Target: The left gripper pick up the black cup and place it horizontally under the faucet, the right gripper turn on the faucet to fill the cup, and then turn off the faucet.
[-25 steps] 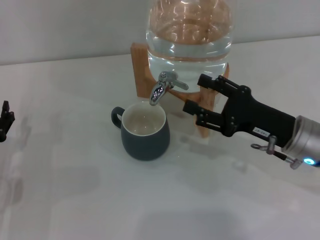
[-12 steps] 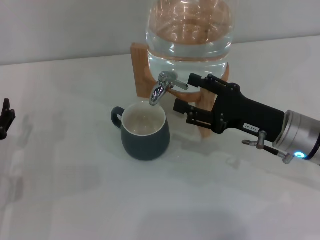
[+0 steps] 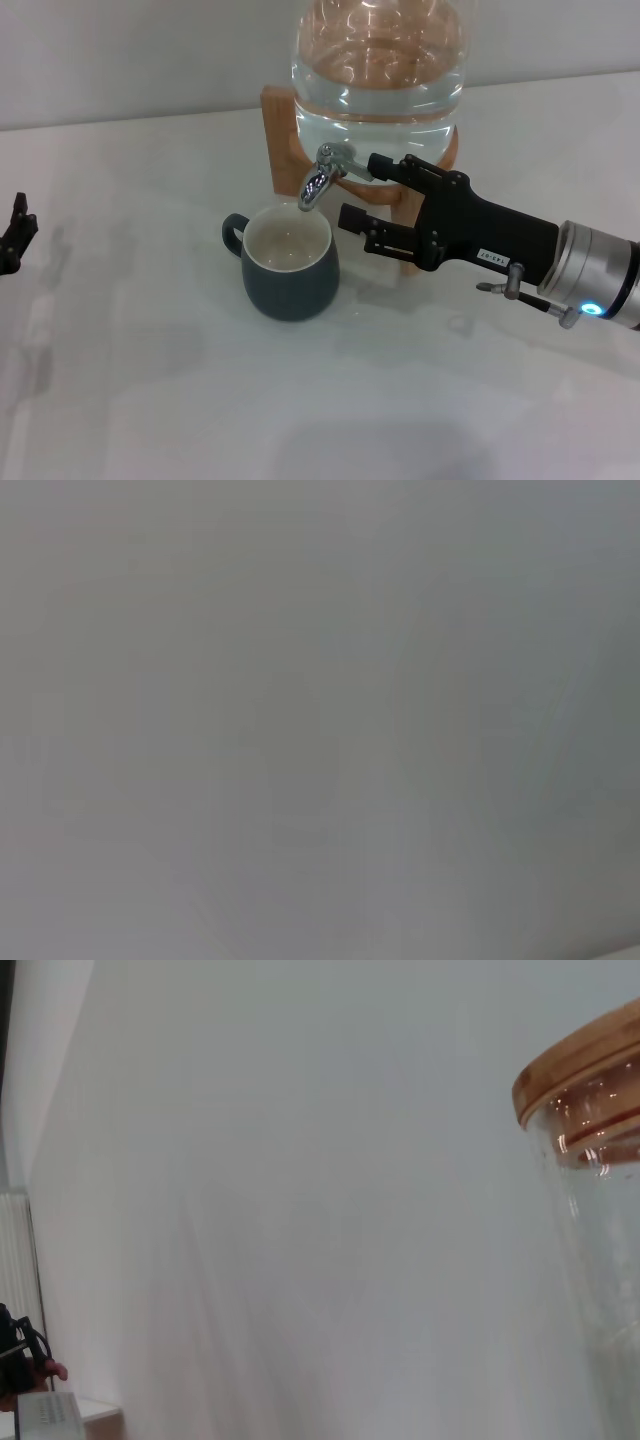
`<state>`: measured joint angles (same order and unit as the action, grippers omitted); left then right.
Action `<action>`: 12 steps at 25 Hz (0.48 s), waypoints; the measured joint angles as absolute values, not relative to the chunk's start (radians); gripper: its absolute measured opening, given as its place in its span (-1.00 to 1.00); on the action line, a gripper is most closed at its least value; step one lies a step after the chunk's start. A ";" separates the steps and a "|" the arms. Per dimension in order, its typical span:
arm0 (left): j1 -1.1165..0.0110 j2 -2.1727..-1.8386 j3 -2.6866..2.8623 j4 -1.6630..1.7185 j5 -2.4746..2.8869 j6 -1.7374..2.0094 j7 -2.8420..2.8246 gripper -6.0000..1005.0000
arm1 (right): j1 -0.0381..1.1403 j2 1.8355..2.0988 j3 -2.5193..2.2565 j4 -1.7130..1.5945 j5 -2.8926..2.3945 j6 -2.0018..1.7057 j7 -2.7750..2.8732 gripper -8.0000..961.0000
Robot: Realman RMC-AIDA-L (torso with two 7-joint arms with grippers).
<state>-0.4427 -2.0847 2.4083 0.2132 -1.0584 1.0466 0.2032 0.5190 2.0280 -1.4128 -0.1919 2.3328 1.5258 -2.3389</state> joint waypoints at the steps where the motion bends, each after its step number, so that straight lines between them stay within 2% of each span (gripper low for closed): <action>1: -0.443 -2.085 2.408 0.213 -1.058 1.046 0.203 0.78 | 0.520 2.028 -1.413 -0.192 2.332 1.526 -2.337 0.71; 12: -0.453 -2.085 2.408 0.213 -1.058 1.045 0.205 0.78 | 0.531 2.028 -1.429 -0.195 2.333 1.529 -2.292 0.71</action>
